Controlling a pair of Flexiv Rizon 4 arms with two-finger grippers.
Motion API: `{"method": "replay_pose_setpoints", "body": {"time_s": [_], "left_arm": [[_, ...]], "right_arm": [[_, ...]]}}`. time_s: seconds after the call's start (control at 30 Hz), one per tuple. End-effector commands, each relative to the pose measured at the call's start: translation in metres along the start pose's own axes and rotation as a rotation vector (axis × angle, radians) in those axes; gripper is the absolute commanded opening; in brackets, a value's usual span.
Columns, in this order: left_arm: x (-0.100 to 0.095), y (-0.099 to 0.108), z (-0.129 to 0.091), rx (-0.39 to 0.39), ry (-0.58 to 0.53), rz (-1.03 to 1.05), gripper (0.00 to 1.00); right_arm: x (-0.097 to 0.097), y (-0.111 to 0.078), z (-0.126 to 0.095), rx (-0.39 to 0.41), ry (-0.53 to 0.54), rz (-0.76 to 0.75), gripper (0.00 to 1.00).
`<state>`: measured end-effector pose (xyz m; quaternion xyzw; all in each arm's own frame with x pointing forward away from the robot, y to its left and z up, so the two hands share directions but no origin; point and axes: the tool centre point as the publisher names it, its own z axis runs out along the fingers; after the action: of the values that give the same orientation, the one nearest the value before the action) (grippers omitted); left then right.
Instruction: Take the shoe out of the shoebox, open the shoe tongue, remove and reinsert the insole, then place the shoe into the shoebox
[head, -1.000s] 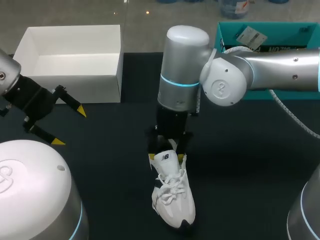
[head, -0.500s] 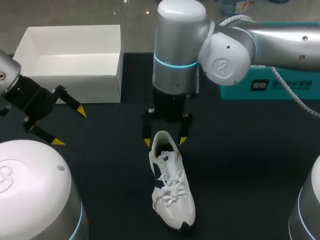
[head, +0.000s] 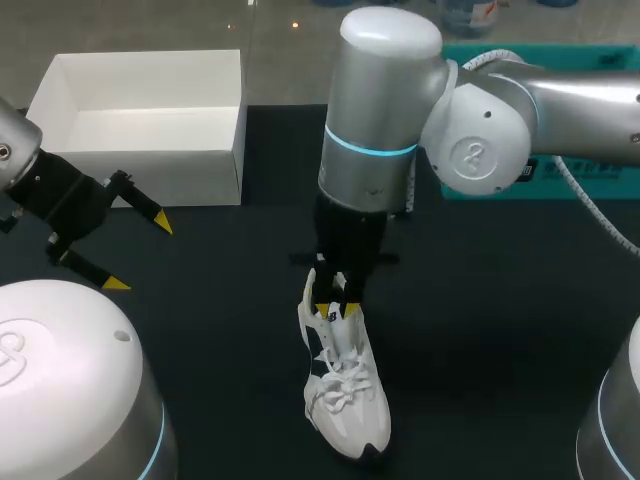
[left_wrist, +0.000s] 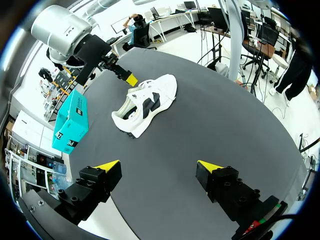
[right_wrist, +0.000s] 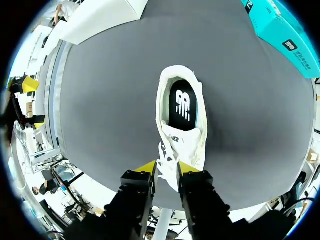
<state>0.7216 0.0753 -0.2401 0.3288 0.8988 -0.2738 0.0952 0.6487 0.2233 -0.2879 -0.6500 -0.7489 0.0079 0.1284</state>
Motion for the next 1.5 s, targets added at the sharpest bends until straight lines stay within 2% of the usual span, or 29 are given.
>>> {"method": "replay_pose_setpoints", "body": {"time_s": [0.03, 0.27, 0.6, 0.67, 0.83, 1.03, 1.17, 1.3, 1.43, 1.5], "left_arm": [[0.0, -0.001, 0.0, -0.003, 0.001, 0.0, 1.0], [0.0, -0.001, 0.0, -0.003, 0.001, 0.0, 1.0], [0.0, -0.001, 0.0, -0.003, 0.001, 0.0, 1.0], [0.0, -0.001, 0.0, -0.003, 0.001, 0.0, 1.0], [0.0, -0.001, 0.0, -0.003, 0.001, 0.0, 1.0], [0.0, -0.001, 0.0, -0.003, 0.001, 0.0, 1.0], [0.0, -0.001, 0.0, -0.003, 0.001, 0.0, 1.0], [0.0, -0.001, 0.0, -0.003, 0.001, 0.0, 1.0], [0.0, -0.001, 0.0, -0.003, 0.001, 0.0, 1.0], [0.0, -0.001, 0.0, -0.003, 0.001, 0.0, 1.0]], "right_arm": [[-0.002, -0.006, 0.015, 0.006, 0.031, 0.009, 0.0], [-0.003, -0.007, 0.026, 0.014, 0.046, 0.014, 0.0], [-0.014, 0.01, 0.047, 0.023, 0.036, 0.019, 0.0], [-0.009, 0.011, 0.048, 0.023, 0.035, 0.018, 0.0], [-0.011, 0.019, 0.053, 0.022, 0.032, 0.008, 0.0], [-0.011, 0.018, 0.045, 0.024, 0.026, -0.008, 0.0], [-0.009, 0.016, 0.031, 0.015, 0.014, -0.044, 0.0], [-0.014, 0.017, 0.016, -0.029, 0.01, -0.143, 0.0], [-0.016, 0.019, 0.006, -0.046, -0.001, -0.374, 0.0], [-0.013, 0.017, 0.0, -0.054, -0.053, -0.523, 0.0]]}}
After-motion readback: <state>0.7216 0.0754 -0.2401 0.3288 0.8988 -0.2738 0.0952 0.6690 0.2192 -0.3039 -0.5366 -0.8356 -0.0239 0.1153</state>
